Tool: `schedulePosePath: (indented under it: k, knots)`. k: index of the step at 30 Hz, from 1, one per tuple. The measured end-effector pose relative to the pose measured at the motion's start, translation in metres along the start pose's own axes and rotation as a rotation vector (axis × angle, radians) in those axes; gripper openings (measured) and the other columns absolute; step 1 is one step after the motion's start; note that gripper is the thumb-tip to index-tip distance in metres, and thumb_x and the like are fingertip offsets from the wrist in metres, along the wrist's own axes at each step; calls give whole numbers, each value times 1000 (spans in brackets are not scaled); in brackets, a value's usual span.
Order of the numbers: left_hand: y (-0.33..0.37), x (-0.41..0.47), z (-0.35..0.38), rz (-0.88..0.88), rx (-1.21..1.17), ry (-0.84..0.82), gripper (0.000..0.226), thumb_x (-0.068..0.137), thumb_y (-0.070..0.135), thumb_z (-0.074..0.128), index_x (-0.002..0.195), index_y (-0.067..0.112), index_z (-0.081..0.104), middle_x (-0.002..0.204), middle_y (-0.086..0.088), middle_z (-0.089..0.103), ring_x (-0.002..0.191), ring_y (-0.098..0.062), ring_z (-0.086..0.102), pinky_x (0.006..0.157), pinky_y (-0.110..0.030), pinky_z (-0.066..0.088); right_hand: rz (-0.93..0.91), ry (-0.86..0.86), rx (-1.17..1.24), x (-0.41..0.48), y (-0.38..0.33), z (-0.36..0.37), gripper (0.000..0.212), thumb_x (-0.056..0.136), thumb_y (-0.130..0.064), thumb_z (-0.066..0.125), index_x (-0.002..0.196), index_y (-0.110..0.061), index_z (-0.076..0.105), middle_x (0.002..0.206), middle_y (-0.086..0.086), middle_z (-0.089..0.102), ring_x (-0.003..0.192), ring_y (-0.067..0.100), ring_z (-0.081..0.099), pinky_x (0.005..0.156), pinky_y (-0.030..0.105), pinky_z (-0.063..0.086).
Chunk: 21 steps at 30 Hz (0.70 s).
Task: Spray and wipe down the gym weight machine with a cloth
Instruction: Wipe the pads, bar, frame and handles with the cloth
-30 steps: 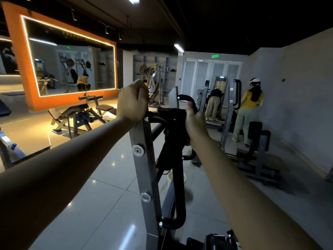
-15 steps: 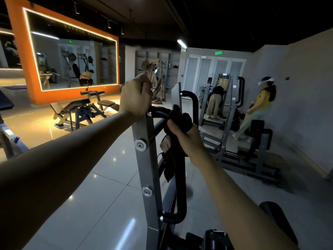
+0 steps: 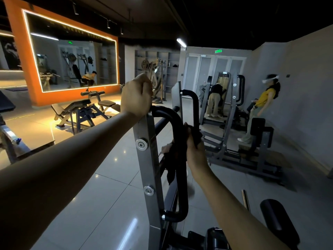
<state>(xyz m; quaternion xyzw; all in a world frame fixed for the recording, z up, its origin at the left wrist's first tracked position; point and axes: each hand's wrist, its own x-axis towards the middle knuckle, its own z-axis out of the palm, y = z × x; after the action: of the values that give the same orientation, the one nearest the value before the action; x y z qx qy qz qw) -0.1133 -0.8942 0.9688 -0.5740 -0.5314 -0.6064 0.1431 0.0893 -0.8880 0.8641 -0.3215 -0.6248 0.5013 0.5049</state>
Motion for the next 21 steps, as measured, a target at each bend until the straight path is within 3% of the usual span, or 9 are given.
schedulePosePath:
  k: [2, 4, 6, 9, 11, 14, 16, 18, 21]
  knots:
    - [0, 0, 0, 22, 12, 0, 28, 99, 18, 36, 92, 13, 62, 79, -4, 67, 70, -14, 65, 56, -21, 46, -102, 46, 18, 7, -11, 5, 30, 102, -50, 46, 96, -26, 63, 83, -9, 64, 73, 3, 63, 65, 12, 49]
    - [1, 0, 0, 33, 20, 4, 28, 100, 17, 36, 93, 11, 63, 80, -5, 67, 71, -14, 65, 57, -21, 46, -149, 42, -14, 11, -23, 19, 46, 97, -60, 51, 112, -18, 61, 92, -2, 70, 82, 9, 70, 71, 23, 58]
    - [0, 0, 0, 42, 27, 8, 28, 100, 16, 36, 93, 10, 63, 81, -6, 67, 72, -14, 65, 58, -22, 47, -232, 31, -103, 11, -19, 30, 64, 87, -76, 53, 123, -24, 51, 109, 5, 68, 95, 21, 71, 82, 41, 61]
    - [-1, 0, 1, 47, 27, 13, 28, 101, 16, 37, 93, 10, 63, 82, -5, 67, 72, -13, 64, 58, -22, 46, -278, -15, -303, -2, -3, 26, 78, 80, -83, 47, 143, -39, 33, 140, -2, 49, 126, 15, 54, 104, 39, 48]
    - [-1, 0, 2, 36, 26, 13, 28, 101, 17, 36, 93, 11, 63, 81, -4, 67, 70, -10, 64, 57, -20, 45, -175, -75, -156, -5, -5, 20, 78, 79, -86, 44, 144, -44, 34, 147, -2, 45, 134, 18, 48, 109, 46, 44]
    - [0, 0, 2, 28, 39, 20, 28, 101, 17, 36, 93, 13, 63, 80, -3, 68, 67, -5, 63, 56, -18, 44, -69, -157, 39, -4, -23, 13, 53, 89, -78, 37, 117, -38, 55, 129, 4, 55, 112, 5, 55, 96, 28, 44]
    - [3, -2, 1, 29, 44, 34, 29, 100, 18, 35, 94, 12, 63, 79, -4, 68, 68, -9, 64, 56, -22, 46, -146, -115, -146, 1, -26, 16, 23, 93, -60, 57, 100, -39, 52, 115, -2, 57, 100, 0, 56, 81, 18, 44]
    - [5, -4, 1, 21, 40, 40, 31, 100, 20, 35, 96, 11, 64, 80, -5, 68, 69, -13, 65, 57, -29, 50, -248, 8, -395, 7, -11, 21, 32, 88, -33, 75, 102, -33, 46, 99, -6, 62, 86, 1, 63, 69, 18, 49]
    - [5, -4, -2, 28, 30, 20, 33, 99, 24, 34, 96, 11, 64, 81, -3, 68, 69, -12, 65, 59, -36, 54, -332, 168, -485, 11, 11, 27, 45, 83, -15, 73, 112, -29, 41, 81, -4, 67, 69, 10, 69, 57, 28, 58]
